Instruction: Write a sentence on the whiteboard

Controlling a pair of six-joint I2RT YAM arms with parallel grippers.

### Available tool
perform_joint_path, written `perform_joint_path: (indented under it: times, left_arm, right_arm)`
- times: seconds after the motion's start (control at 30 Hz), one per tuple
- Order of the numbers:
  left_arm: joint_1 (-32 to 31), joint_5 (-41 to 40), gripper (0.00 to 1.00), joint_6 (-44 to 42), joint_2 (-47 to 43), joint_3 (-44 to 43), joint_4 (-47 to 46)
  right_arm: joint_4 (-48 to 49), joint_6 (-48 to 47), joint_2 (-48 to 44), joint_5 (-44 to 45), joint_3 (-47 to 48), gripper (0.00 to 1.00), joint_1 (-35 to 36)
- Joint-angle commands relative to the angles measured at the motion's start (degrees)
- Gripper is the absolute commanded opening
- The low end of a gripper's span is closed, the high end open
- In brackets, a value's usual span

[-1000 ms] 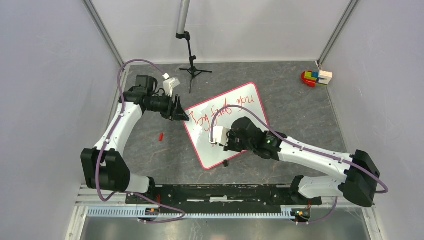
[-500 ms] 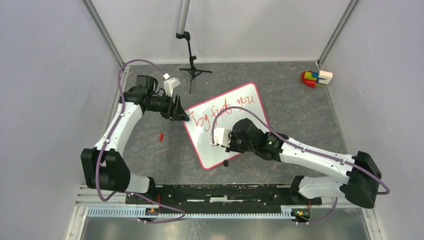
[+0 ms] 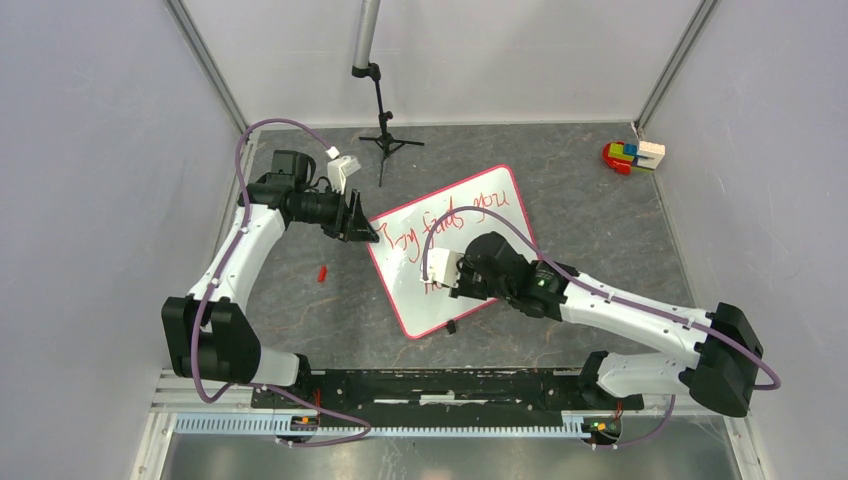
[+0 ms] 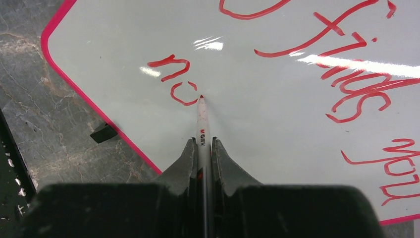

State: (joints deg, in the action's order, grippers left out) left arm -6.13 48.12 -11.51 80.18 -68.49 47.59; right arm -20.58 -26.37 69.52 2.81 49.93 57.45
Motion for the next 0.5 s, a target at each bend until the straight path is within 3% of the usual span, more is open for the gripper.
perform_joint_path:
  times: [0.0,0.47]
  left_arm:
    - [-0.19,0.66,0.64,-0.26,-1.24,-0.19,-1.36]
    - [-0.14,0.49,0.64,-0.35,-1.31,-0.25,-1.36]
  right_arm:
    - [2.01,0.96,0.87,-0.61,2.66,0.0,-0.23]
    - [2.13,1.68,2.21,-2.63,3.15,0.0,0.19]
